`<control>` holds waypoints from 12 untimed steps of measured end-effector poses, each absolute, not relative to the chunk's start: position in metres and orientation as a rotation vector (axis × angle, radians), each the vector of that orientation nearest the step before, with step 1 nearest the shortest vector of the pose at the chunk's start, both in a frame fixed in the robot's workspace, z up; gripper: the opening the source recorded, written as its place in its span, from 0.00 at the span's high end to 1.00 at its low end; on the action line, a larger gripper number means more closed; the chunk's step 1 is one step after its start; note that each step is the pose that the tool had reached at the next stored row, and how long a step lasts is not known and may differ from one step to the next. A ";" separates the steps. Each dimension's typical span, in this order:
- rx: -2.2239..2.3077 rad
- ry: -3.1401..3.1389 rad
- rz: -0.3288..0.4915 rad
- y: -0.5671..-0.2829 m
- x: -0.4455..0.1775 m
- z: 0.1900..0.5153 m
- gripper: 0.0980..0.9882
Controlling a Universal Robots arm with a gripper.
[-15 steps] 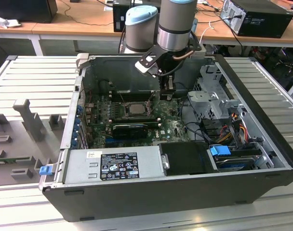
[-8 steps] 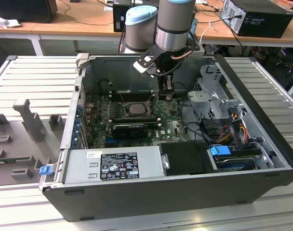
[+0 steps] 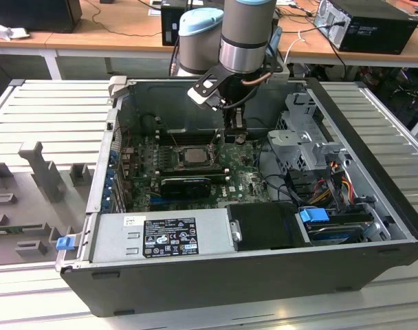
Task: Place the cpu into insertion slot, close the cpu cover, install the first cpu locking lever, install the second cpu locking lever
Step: 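Close the cpu cover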
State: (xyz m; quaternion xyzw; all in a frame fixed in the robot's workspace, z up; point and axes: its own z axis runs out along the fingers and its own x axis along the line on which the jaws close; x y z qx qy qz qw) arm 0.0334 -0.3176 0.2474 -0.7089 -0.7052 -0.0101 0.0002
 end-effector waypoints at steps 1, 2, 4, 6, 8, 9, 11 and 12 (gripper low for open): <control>-2.227 -2.215 -0.032 -0.318 0.033 0.247 0.99; -2.227 -2.215 -0.032 -0.318 0.033 0.247 0.99; -2.227 -2.215 -0.032 -0.318 0.031 0.247 0.99; -2.227 -2.215 -0.032 -0.318 0.029 0.247 0.99; -2.227 -2.215 -0.032 -0.318 0.027 0.247 0.99; -2.227 -2.215 -0.032 -0.318 0.025 0.247 0.99; -2.227 -2.215 -0.032 -0.318 0.022 0.247 0.99; -2.227 -2.215 -0.032 -0.318 0.021 0.247 0.99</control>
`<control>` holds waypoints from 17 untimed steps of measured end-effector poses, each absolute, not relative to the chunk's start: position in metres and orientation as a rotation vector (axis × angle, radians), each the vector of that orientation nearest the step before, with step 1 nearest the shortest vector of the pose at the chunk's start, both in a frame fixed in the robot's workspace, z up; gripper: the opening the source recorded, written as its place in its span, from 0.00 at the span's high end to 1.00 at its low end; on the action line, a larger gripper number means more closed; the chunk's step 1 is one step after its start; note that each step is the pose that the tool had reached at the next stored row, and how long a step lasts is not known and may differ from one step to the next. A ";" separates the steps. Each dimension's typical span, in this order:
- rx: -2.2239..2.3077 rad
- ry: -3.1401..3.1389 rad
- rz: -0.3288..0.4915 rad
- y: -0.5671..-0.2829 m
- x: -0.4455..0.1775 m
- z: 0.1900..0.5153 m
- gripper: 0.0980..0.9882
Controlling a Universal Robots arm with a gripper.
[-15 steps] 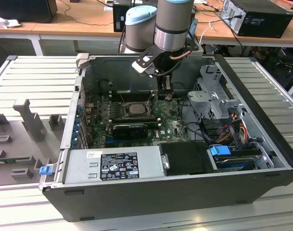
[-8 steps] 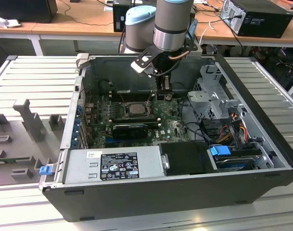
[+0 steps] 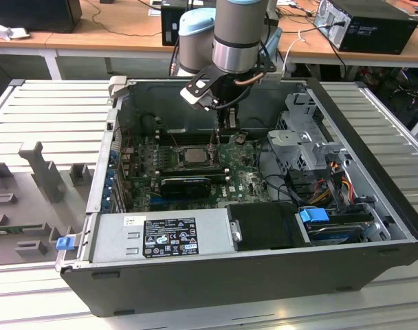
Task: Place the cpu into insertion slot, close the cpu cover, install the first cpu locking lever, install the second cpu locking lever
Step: 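Close the cpu cover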
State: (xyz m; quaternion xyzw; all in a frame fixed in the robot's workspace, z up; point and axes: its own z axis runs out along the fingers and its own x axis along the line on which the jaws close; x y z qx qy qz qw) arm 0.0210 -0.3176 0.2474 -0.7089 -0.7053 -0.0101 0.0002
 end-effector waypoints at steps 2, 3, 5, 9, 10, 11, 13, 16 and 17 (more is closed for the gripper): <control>-2.227 -2.215 -0.032 -0.318 0.019 0.247 0.99; -2.227 -2.215 -0.032 -0.318 0.018 0.247 0.99; -2.227 -2.215 -0.032 -0.318 0.015 0.247 0.99; -2.227 -2.215 -0.032 -0.318 0.011 0.247 0.99; -2.227 -2.215 -0.032 -0.318 0.010 0.247 0.99; -2.227 -2.215 -0.032 -0.318 0.009 0.247 0.99; -2.221 -2.221 -0.033 -0.318 0.008 0.243 0.99; -2.188 -2.251 -0.034 -0.318 0.005 0.236 0.99; -2.183 -2.255 -0.034 -0.318 0.004 0.235 0.99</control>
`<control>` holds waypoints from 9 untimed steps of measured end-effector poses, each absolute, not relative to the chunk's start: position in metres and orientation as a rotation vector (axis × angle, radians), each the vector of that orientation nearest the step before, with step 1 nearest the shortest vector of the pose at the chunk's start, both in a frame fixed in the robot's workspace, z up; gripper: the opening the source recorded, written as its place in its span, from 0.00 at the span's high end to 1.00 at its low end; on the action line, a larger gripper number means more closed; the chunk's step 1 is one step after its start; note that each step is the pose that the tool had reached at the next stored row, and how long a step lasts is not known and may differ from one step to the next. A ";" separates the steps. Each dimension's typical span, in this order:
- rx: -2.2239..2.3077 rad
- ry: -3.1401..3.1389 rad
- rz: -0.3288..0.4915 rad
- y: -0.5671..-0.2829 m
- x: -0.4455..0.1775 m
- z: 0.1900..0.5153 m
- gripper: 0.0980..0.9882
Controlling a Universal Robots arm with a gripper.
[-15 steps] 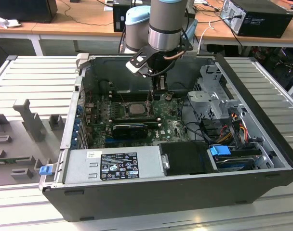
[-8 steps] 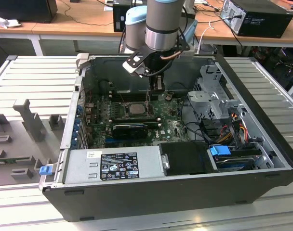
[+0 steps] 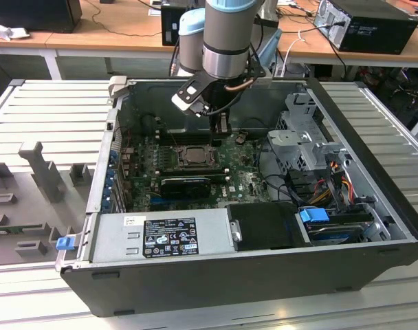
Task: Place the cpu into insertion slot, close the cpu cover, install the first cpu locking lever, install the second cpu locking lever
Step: 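Close the cpu cover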
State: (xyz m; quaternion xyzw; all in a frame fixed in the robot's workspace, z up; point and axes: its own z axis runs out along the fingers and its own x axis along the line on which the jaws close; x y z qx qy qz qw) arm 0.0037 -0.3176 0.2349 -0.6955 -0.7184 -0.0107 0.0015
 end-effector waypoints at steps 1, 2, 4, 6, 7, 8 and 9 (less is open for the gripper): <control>-2.180 -2.257 -0.033 -0.318 0.001 0.234 0.99; -2.177 -2.259 -0.031 -0.318 -0.003 0.232 0.99; -2.174 -2.260 -0.030 -0.318 -0.011 0.230 0.99; -2.170 -2.262 -0.027 -0.318 -0.019 0.229 0.99; -2.169 -2.263 -0.028 -0.318 -0.023 0.229 0.99; -2.169 -2.263 -0.028 -0.318 -0.024 0.228 0.99; -2.169 -2.263 -0.027 -0.317 -0.025 0.228 0.99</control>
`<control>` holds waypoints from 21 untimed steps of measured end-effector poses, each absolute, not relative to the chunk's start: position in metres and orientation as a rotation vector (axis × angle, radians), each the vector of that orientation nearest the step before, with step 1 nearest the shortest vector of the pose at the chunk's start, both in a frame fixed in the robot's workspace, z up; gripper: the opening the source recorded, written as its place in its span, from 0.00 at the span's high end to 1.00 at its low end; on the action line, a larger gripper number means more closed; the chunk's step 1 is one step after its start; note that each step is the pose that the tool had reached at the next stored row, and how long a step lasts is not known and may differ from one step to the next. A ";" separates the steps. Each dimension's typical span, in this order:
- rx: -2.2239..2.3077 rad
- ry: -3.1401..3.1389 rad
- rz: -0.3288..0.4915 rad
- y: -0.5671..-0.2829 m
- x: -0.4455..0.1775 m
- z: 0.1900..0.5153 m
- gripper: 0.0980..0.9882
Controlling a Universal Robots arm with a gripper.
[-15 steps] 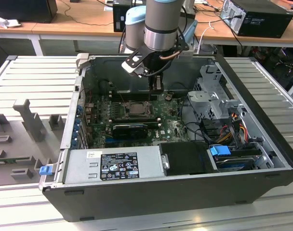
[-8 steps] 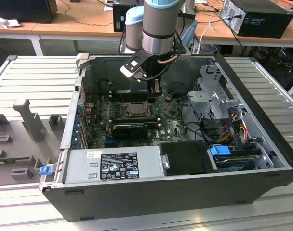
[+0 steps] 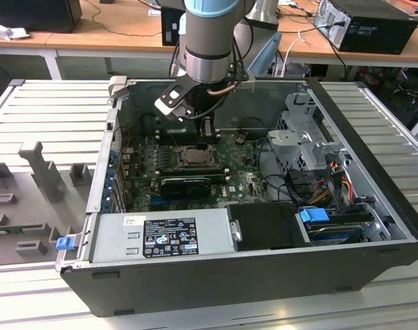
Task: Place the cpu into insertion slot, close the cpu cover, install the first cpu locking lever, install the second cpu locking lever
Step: 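Close the cpu cover, then install the first cpu locking lever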
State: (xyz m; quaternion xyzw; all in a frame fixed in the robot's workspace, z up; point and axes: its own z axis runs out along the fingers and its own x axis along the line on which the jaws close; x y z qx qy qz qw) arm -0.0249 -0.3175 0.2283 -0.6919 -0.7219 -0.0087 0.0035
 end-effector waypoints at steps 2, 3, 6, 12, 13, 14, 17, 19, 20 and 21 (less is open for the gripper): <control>-2.169 -2.263 -0.027 -0.317 -0.027 0.228 0.99; -2.169 -2.263 -0.027 -0.317 -0.028 0.228 0.99; -2.169 -2.263 -0.028 -0.317 -0.033 0.228 0.99; -2.169 -2.263 -0.027 -0.317 -0.036 0.230 0.99; -2.169 -2.263 -0.027 -0.317 -0.036 0.230 0.99; -2.169 -2.263 -0.027 -0.317 -0.036 0.231 0.99; -2.169 -2.263 -0.027 -0.317 -0.036 0.237 0.99; -2.169 -2.263 -0.027 -0.317 -0.036 0.242 0.99; -2.169 -2.263 -0.027 -0.317 -0.036 0.244 0.99; -2.169 -2.263 -0.027 -0.317 -0.036 0.248 0.99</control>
